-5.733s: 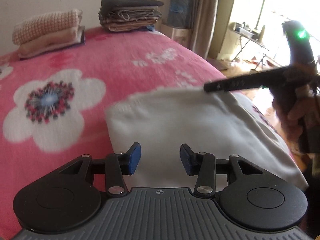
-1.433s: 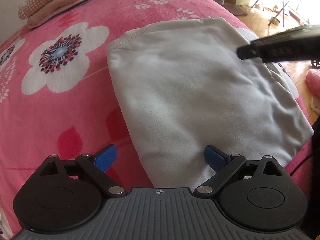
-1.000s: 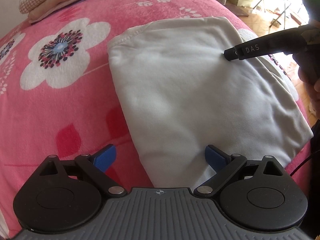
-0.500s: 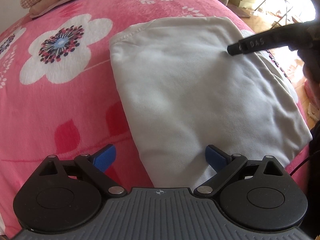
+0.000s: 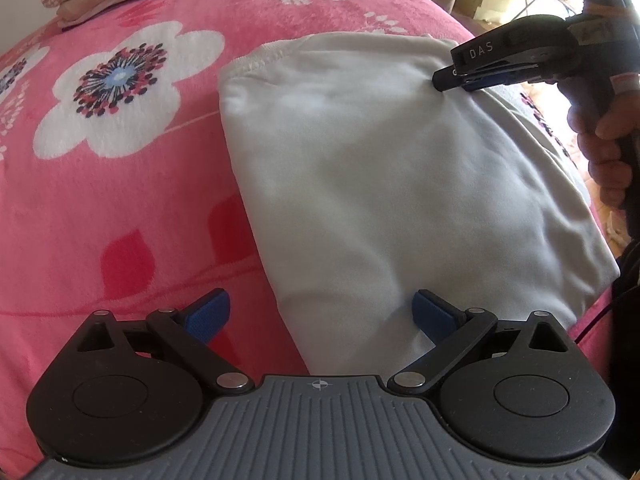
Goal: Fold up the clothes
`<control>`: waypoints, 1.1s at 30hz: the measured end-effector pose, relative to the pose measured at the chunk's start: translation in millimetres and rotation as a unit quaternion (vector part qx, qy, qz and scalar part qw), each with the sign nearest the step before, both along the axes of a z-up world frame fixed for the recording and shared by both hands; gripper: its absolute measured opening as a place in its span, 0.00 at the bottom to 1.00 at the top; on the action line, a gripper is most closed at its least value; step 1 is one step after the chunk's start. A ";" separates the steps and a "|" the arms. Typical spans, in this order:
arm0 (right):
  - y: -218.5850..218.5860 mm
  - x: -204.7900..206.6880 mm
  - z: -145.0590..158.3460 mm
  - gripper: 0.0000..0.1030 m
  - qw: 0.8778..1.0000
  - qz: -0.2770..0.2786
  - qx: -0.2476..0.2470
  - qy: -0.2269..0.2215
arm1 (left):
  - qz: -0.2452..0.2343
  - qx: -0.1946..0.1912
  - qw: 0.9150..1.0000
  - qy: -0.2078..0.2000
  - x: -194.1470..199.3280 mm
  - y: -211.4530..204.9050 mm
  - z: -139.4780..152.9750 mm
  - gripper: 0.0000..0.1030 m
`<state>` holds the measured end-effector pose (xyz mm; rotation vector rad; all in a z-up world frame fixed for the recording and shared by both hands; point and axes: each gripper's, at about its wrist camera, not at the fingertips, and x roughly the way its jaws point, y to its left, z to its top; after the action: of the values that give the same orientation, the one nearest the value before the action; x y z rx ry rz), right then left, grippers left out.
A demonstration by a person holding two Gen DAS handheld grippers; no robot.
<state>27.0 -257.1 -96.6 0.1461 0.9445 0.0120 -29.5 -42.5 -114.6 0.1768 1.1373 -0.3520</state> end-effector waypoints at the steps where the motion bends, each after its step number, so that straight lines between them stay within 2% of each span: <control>1: 0.4 -0.9 0.1 0.31 1.000 0.000 0.000 -0.001 | 0.000 -0.001 1.000 0.000 0.1 0.3 -0.2 0.97; 7: -3.7 -6.6 5.5 0.32 1.000 -0.011 0.015 -0.005 | 0.001 -0.006 1.000 -0.001 -2.7 1.7 -1.0 0.97; 17: -23.1 -40.8 21.4 0.35 0.999 -0.033 0.042 -0.006 | 0.003 -0.009 1.000 0.001 -4.1 3.5 -2.9 0.97; 27: -21.3 -82.7 25.2 0.36 0.998 -0.026 0.061 0.006 | 0.004 -0.007 1.000 0.002 -5.0 2.0 -3.8 0.98; 33: -17.9 -92.1 24.2 0.36 0.998 -0.024 0.062 0.012 | 0.004 -0.006 1.000 0.003 -4.7 2.0 -4.6 0.98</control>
<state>-65.1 -275.0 -72.4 0.2847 0.9640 0.0255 -34.1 -40.6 -119.2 0.1616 1.1405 -0.3527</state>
